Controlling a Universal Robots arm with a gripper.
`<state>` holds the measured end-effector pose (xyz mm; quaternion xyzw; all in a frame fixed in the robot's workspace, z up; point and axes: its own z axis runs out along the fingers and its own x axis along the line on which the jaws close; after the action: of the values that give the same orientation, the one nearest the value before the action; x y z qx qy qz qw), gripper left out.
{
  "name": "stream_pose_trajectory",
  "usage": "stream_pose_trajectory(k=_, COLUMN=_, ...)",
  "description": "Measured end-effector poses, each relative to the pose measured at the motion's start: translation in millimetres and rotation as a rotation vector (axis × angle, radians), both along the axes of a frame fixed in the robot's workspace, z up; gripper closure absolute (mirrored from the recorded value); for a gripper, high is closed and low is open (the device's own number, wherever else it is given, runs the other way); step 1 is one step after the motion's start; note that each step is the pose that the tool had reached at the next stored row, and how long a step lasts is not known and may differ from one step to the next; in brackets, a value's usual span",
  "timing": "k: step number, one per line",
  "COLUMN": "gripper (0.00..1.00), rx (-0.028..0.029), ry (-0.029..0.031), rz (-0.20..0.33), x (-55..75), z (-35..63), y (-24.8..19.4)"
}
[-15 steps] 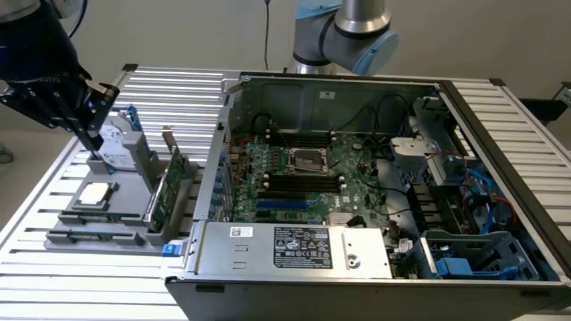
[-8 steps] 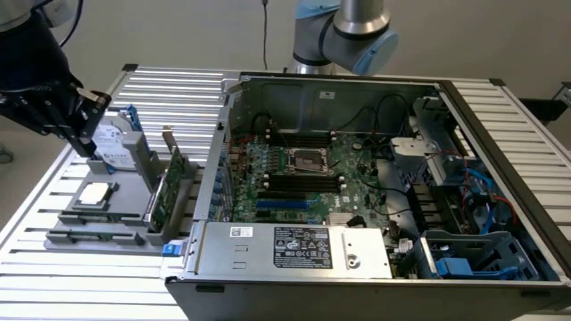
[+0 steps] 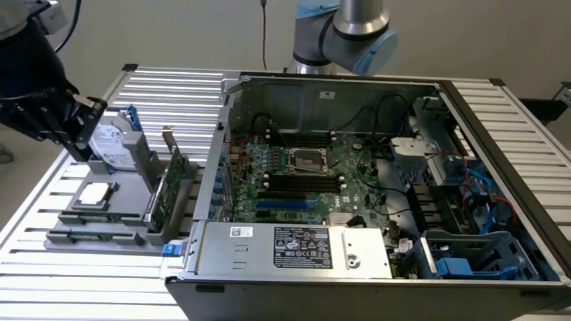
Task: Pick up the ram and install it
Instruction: 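Reach for the ram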
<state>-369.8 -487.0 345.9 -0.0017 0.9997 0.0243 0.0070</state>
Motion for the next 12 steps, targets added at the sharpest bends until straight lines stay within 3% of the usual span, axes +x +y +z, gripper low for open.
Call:
stream_pose_trajectory(k=8, gripper=0.89, rx=-0.0044, ry=0.0107, rz=0.018, x=-3.6, z=-2.5, y=-1.7)
stream_pose_trajectory(k=12, gripper=0.89, rx=-0.0066, ry=0.0120, rz=0.022, x=-5.7, z=-3.2, y=-1.9)
